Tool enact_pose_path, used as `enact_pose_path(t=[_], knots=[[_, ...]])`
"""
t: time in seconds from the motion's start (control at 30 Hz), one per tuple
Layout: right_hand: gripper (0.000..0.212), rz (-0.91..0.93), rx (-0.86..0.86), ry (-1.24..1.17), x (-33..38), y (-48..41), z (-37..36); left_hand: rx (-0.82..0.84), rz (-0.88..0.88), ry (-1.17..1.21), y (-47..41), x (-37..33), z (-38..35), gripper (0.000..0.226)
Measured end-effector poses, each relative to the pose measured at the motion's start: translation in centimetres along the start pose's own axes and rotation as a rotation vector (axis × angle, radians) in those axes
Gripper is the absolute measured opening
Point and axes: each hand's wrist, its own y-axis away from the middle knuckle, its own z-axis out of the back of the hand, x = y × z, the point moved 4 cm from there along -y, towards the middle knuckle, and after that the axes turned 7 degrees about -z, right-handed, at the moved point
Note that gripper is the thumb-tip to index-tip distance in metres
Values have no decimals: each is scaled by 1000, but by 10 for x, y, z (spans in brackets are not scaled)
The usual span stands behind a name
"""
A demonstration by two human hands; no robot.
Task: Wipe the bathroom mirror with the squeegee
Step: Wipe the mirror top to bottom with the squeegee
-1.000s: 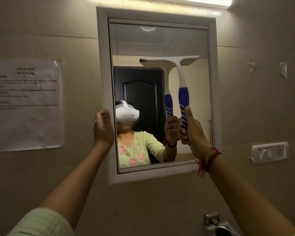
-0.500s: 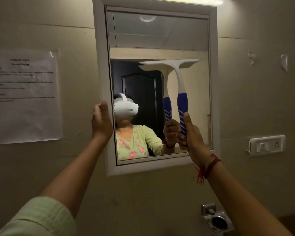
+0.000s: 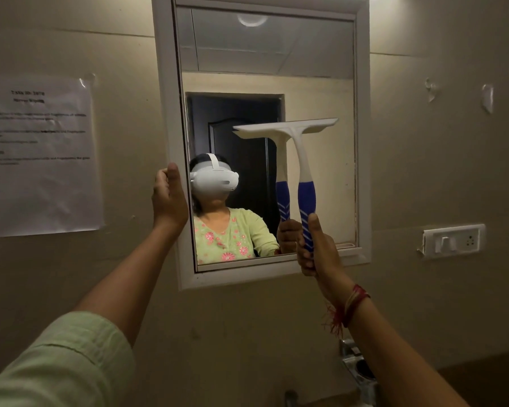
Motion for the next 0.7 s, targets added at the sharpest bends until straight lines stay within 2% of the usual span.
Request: enact_pose_path(t=[0.23, 0.4, 0.57, 0.7], knots=[[51, -65, -92, 88, -21, 13, 10, -27, -8, -32, 1, 1, 1, 47], [54, -124, -86, 91, -38, 22, 10, -33, -12, -74, 2, -2, 1, 38], [52, -154, -69, 82, -54, 28, 9, -35, -59, -121, 1, 0, 0, 43], [52, -168, -59, 70, -66, 35, 11, -35, -58, -146, 2, 0, 1, 38]])
